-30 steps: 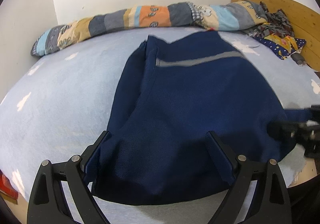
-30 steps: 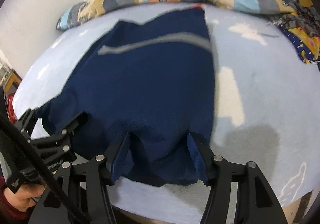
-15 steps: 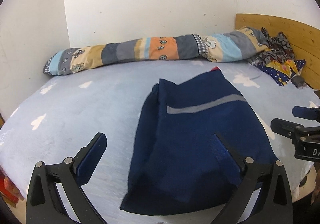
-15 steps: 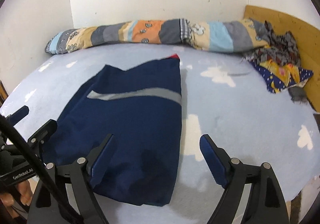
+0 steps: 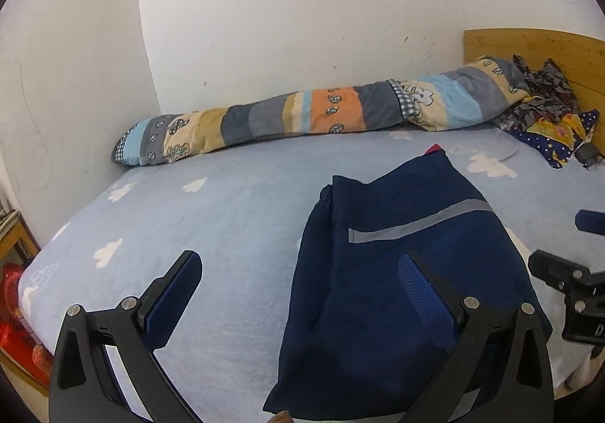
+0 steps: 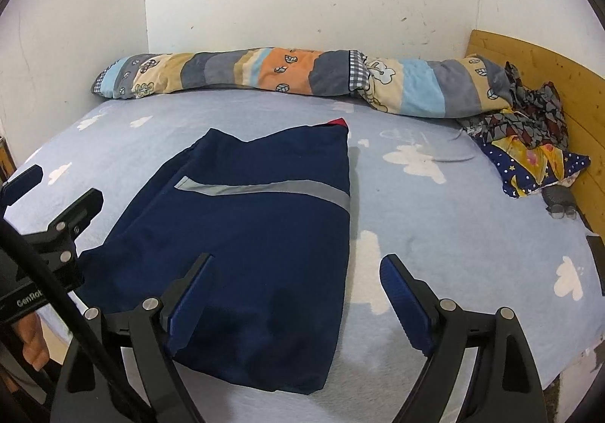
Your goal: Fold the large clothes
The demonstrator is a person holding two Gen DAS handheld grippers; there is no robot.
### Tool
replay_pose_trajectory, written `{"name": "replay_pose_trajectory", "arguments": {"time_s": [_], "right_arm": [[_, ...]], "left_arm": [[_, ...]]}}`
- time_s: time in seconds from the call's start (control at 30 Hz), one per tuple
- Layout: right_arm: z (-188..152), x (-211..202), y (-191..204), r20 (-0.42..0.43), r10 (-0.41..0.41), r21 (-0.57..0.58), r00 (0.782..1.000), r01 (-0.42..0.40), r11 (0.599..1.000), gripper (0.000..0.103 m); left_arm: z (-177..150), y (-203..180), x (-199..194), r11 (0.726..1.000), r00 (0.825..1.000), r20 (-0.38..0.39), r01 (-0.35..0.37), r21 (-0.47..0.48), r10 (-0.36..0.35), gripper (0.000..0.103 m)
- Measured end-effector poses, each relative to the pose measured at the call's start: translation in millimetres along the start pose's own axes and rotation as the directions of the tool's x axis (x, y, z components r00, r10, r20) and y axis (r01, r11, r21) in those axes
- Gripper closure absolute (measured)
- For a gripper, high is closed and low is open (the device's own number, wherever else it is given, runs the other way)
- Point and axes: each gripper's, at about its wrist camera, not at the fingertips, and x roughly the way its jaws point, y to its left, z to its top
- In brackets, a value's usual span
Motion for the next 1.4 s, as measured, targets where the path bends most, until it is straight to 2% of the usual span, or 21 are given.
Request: {"name": "replay_pose_trajectory", "arguments": {"time_s": [0.13,0.2,0.4,0.63,0.77,1.4], "right_arm": [[0.1,0.8,0.8,-0.006,-0.009,-0.006,1.000,0.008,1.000,0.012],[-0.1,0.4,2.1,-0.008,-0.012,-0.006,1.000,0.012,1.000,0.012],[0.4,0.8,1.7,-0.010,-0.012,-0.013,1.000,0.012,1.000,0.012],[-0.5,0.8,2.5,-0.008,-0.020,-0.030,1.000,0.020,0.999,0.012],[-0.4,0.8,3.2,-0.006,-0.024,-0.039,1.000,0.024,0.999,0.012],[0.4,-2.1,0.4,0.005,-0.026,-0.035,1.000,0.027,0.999,0.012]], "left_arm": [[4.4,-1.1,6.1,1.000,0.998,-0.057,-0.006,0.018,0.007,0.000],[4.6,-2.0,9.0,0.999,0.996,-0.080,-0.035,0.031,0.037,0.000],[1.3,-6.9,4.9,0.990,0.991,-0.050,-0.118,0.083,0.122,0.000],[-1.7,-6.6,10.5,0.992,0.990,-0.096,-0.092,0.087,0.100,0.000],[-2.5,-8.4,10.8,0.989,0.989,-0.087,-0.109,0.103,0.118,0.000],[-5.8,-18.7,4.1,0.986,0.994,-0.063,-0.080,0.147,0.090,0.000]]}}
